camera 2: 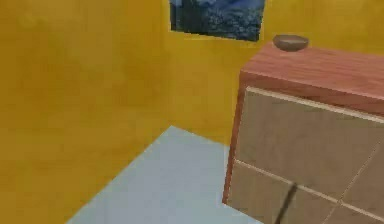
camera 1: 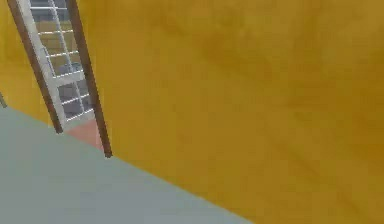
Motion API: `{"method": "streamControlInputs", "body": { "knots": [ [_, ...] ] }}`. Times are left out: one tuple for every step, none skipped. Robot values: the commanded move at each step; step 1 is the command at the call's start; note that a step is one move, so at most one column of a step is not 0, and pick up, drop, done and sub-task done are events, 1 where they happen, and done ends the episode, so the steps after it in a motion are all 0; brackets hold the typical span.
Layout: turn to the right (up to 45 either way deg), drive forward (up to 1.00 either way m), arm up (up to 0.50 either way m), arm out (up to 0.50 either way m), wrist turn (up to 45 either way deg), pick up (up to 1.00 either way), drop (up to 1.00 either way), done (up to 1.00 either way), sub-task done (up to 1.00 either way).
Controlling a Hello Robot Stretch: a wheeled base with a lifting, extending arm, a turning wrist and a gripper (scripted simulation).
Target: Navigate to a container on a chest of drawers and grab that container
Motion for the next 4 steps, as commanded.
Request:
{"method": "streamControlInputs", "body": {
  "knots": [
    [45.0, 0.0, 0.0, 0.0, 0.0, 0.0, 0.0, 0.0, 0.0],
    [36.0, 0.0, 0.0, 0.0, 0.0, 0.0, 0.0, 0.0, 0.0],
    [0.0, 0.15, 0.0, 0.0, 0.0, 0.0, 0.0, 0.0, 0.0],
    [45.0, 0.0, 0.0, 0.0, 0.0, 0.0, 0.0, 0.0, 0.0]
  ]
}}
